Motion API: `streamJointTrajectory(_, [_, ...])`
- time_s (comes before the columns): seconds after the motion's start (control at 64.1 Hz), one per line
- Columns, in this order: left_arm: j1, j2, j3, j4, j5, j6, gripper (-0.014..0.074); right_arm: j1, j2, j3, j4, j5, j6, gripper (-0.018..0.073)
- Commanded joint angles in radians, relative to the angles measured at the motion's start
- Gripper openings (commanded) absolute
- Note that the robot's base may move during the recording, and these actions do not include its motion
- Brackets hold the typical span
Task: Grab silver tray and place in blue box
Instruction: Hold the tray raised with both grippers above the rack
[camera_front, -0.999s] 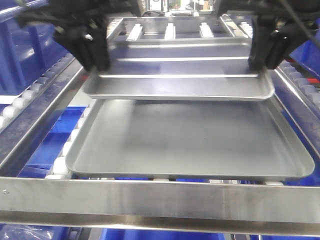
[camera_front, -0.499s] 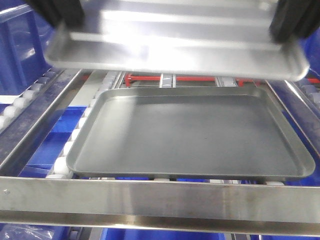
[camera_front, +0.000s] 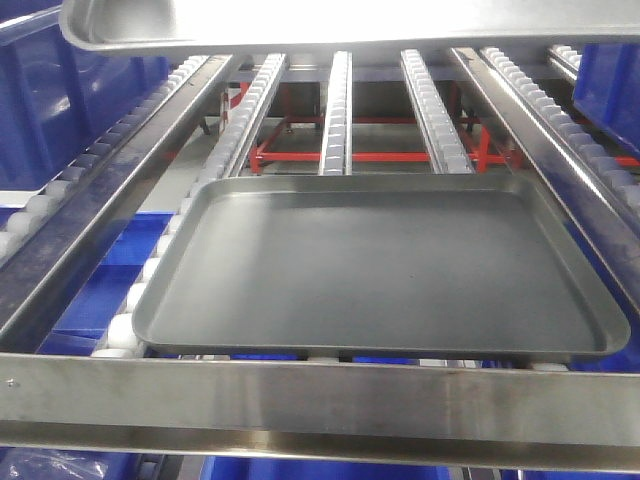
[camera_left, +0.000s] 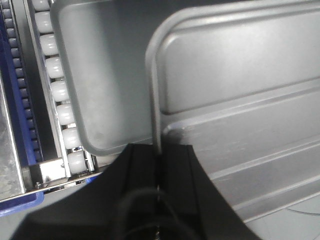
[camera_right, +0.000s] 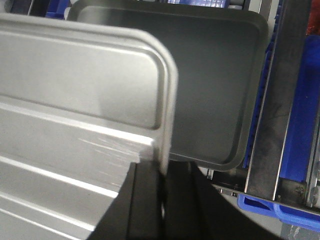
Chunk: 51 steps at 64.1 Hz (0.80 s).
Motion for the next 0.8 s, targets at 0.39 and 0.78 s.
streamJointTrajectory(0.39, [-0.005,-0.027,-0.025,0.049,0.014,0.017,-0.0097,-0.004,-0.018,-0.03,-0.069,-0.036,-0.017,0.0057])
streamJointTrajectory(0.78, [-0.005,-0.012,-0.025,0.049,0.014,0.017,-0.0098,-0.005,-0.018,-0.03,-0.069,-0.035,-0.017,0.0057])
